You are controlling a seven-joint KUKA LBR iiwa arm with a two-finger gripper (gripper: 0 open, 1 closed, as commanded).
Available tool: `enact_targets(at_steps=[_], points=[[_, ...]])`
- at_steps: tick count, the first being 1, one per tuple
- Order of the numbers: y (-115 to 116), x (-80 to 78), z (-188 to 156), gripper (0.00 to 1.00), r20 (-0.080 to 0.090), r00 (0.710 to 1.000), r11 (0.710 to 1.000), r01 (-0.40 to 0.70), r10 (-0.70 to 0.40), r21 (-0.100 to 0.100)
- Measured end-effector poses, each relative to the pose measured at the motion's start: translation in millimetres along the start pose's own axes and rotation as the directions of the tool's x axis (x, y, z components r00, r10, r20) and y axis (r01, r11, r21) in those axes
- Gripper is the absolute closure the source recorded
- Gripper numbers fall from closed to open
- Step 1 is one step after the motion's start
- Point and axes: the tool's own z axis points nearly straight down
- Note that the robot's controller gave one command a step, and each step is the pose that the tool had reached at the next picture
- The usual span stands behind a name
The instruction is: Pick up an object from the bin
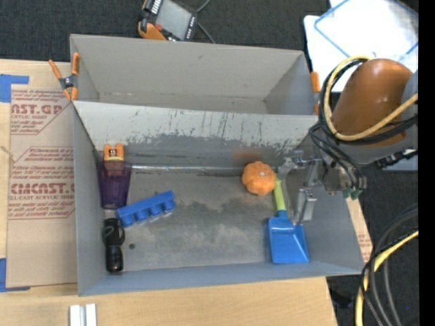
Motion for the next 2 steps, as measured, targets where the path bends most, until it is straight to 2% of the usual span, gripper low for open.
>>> enact_targets(at_steps=[1,2], points=[[0.4,-1.8,-3.7,0.00,0.008,1.000,1.000,0.002,-0.002,0.001],[-57.7,20.9,135.7,0.00,0.016,1.000,1.000,0.017,-0.017,0.002]])
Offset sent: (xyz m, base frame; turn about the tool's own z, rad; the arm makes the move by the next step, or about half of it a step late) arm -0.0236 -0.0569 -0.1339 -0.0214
